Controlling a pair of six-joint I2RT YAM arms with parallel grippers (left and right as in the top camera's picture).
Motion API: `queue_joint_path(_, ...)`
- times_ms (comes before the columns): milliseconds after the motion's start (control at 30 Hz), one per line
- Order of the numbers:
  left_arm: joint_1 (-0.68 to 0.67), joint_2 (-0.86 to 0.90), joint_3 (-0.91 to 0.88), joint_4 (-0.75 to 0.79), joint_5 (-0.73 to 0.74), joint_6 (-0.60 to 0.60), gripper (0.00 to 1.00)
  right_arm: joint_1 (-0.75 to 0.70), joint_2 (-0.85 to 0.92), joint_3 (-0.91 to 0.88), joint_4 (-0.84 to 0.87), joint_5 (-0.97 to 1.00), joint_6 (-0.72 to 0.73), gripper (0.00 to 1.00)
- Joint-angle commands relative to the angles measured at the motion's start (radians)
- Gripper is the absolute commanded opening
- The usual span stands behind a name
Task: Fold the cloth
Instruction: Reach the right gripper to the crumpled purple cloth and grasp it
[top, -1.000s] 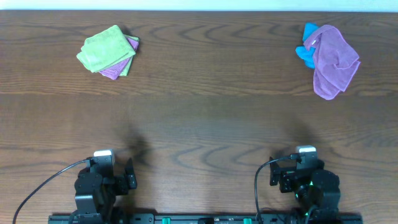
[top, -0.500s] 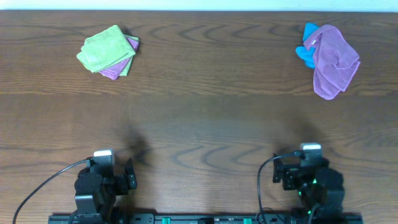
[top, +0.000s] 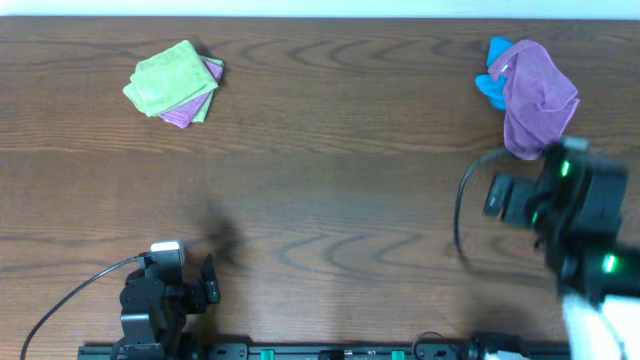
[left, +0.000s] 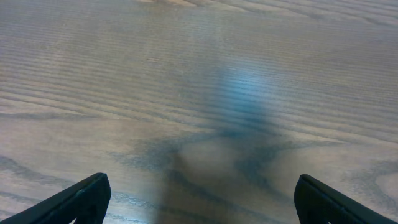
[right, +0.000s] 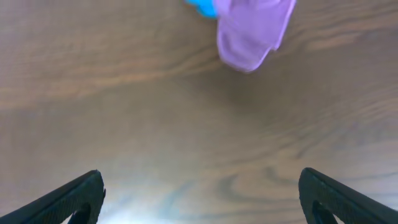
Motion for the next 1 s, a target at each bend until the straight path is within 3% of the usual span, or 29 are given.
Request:
queue_joint_path(0,-0.004,-0.007,-0.03,-0.043,-0.022,0.018,0.95,-0.042,0.166,0.163,-0.03,0.041,0.023,0.99)
queue_joint_path(433,-0.004,-0.007,-0.03,-0.043,-0.022,0.018,0.95,-0.204,0.76,0.612,-0.017,0.018,0.028,0.99)
queue_joint_path(967,-0.004,-0.007,-0.03,-0.043,-0.022,0.018,0.95,-0.22,0.948,0.624,0.227,0.023,0.034,0.99)
